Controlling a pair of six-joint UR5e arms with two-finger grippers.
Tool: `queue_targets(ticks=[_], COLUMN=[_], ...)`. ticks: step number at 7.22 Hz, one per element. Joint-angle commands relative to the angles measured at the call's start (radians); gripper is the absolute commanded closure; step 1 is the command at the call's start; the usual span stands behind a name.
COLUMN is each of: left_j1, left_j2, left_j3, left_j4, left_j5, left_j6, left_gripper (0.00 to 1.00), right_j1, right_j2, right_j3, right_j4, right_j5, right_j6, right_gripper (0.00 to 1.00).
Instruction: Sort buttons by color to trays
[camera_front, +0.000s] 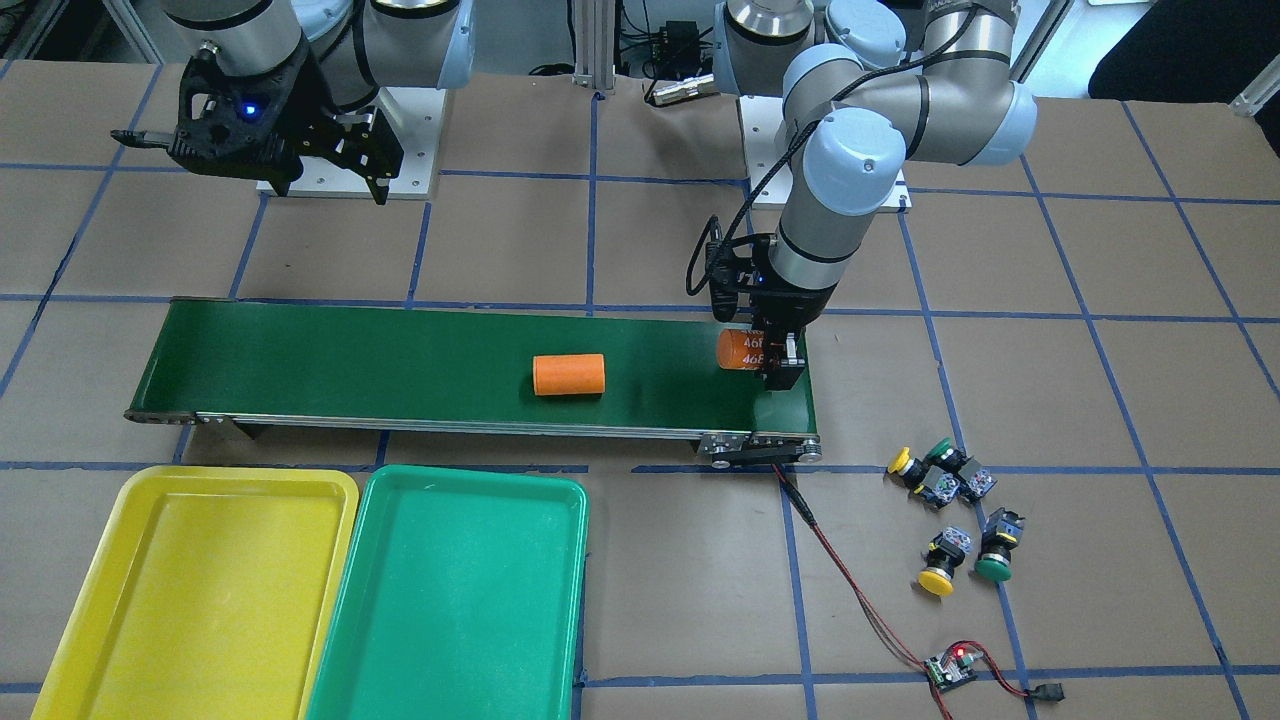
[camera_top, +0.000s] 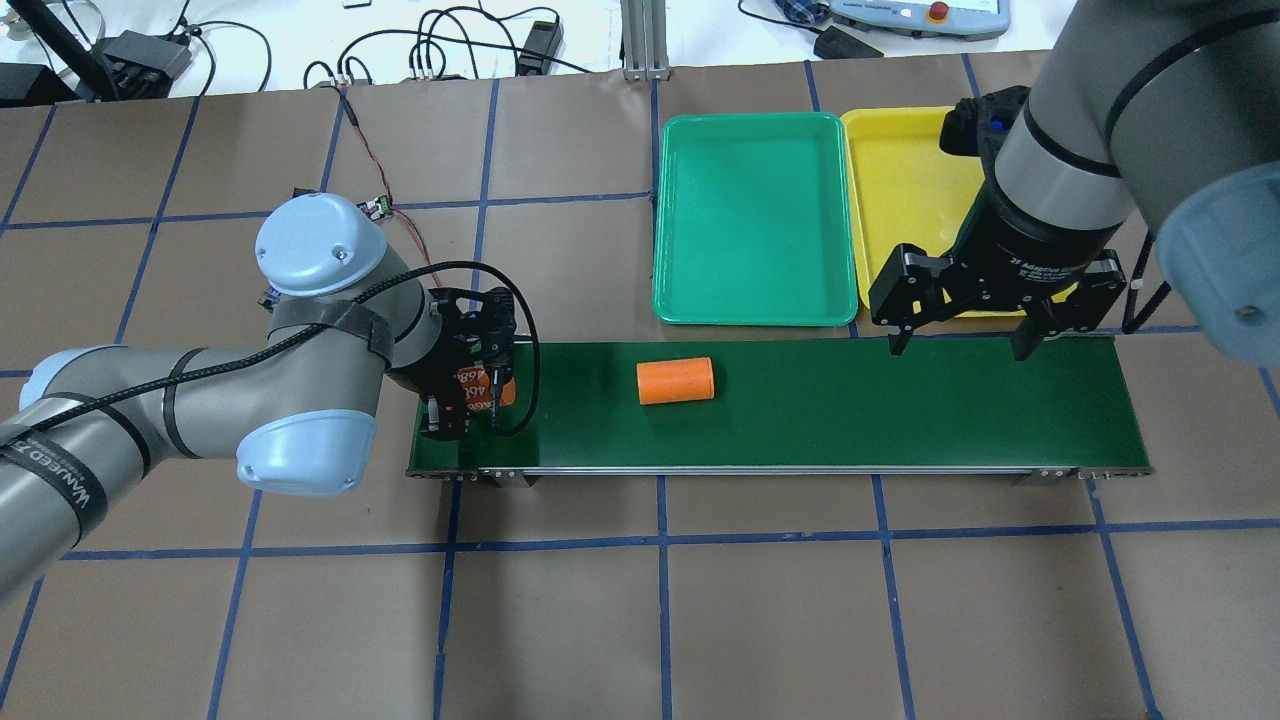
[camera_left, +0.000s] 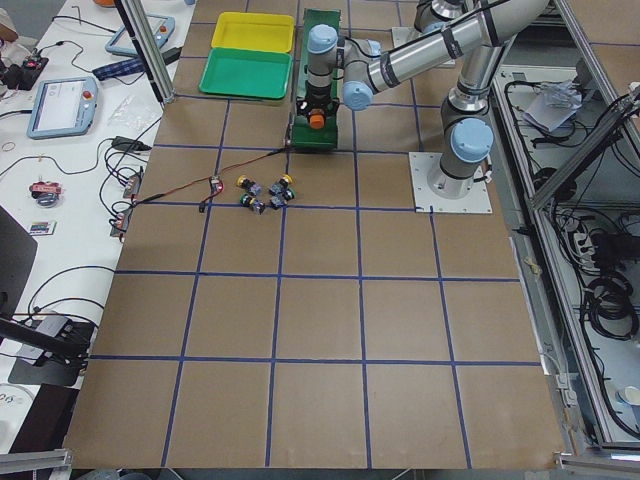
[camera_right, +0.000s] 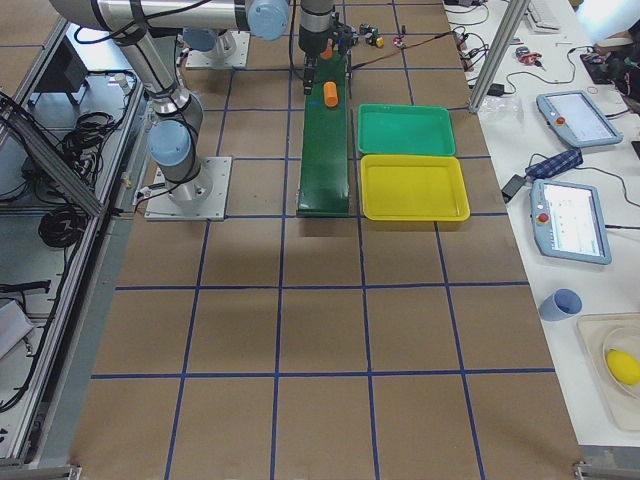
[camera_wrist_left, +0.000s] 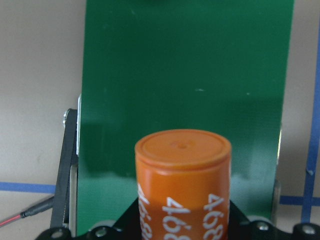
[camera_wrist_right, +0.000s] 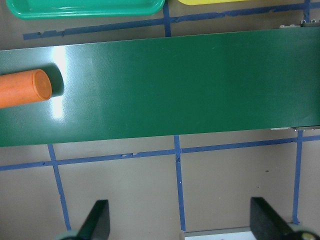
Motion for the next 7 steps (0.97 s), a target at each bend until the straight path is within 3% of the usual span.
queue_targets(ticks=[1, 2, 5, 6, 7], left_j1=[-0.005, -0.012, -0.011, -0.003, 0.009], left_j2=[-0.035, -0.045, -0.043, -0.039, -0.043], left_j3=[0.000, 0.001, 0.023, 0.096, 0.200], left_j4=[0.011, 0.023, 0.081, 0.056, -0.051], left_j5=[-0.007, -0.001, 0.001, 0.004, 0.005], left_j6=[-0.114, -0.232, -0.227, -0.222, -0.224], left_gripper=[0.51, 0.01, 0.00, 0.00, 0.00], right_j1=[0.000, 0.000, 0.000, 0.000, 0.000], right_j2=[0.000, 0.000, 0.000, 0.000, 0.000], right_j3=[0.000, 0.000, 0.000, 0.000, 0.000], right_j4=[0.000, 0.000, 0.000, 0.000, 0.000], right_j5=[0.000, 0.000, 0.003, 0.000, 0.000], right_j6=[-0.001, -0.001, 0.001, -0.001, -0.001], right_gripper=[0.00, 0.00, 0.00, 0.00, 0.00])
